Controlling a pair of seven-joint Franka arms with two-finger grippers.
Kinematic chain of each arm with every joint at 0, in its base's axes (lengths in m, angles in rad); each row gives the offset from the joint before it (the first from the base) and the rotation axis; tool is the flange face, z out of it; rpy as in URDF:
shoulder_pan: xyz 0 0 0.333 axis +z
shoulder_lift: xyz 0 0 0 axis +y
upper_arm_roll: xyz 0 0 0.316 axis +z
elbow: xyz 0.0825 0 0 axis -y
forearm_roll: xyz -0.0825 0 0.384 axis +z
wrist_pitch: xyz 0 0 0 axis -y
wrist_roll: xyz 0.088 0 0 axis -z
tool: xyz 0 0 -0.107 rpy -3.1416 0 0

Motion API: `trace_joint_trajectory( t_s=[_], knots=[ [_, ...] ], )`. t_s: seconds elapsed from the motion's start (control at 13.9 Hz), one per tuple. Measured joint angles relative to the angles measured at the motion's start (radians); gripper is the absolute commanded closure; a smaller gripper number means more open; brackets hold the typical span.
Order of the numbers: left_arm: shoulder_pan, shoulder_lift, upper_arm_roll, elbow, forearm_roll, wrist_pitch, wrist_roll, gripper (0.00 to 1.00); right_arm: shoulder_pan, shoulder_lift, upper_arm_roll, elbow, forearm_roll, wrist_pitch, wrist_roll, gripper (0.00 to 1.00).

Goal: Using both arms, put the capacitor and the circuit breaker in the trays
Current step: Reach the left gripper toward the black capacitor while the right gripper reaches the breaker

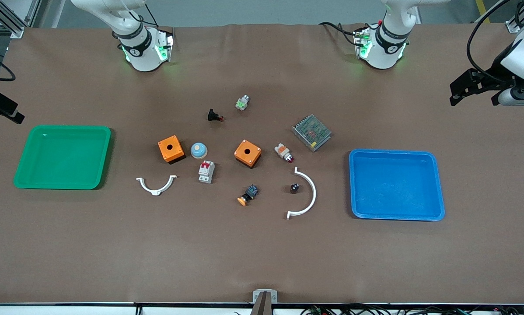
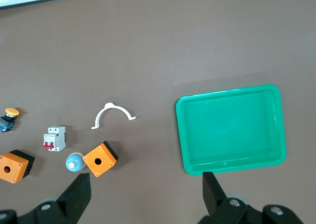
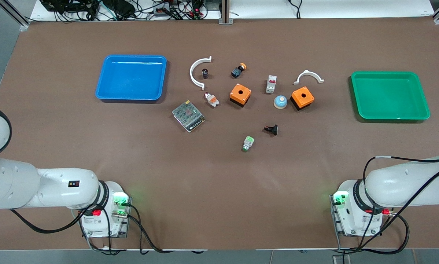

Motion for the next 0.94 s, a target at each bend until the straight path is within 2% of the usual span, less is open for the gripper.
trace_joint_trajectory(
  t_s=[0.36,0.65,0.94],
  knots=[
    [-0.009,0.034,-0.003,0.012,0.000,0.000,0.000,0.00,0.000,0.000,0.000,0.001,0.000,0.000,0.000,0.00],
    [-0.076,0.207,-0.019,0.087,0.000,0.028,-0.011,0.00,0.000,0.001,0.000,0.001,0.000,-0.001,0.000,0.00],
    [-0.185,0.397,-0.030,0.113,0.000,0.170,-0.159,0.00,0.005,0.026,0.011,-0.001,0.000,-0.004,0.000,0.00]
  ],
)
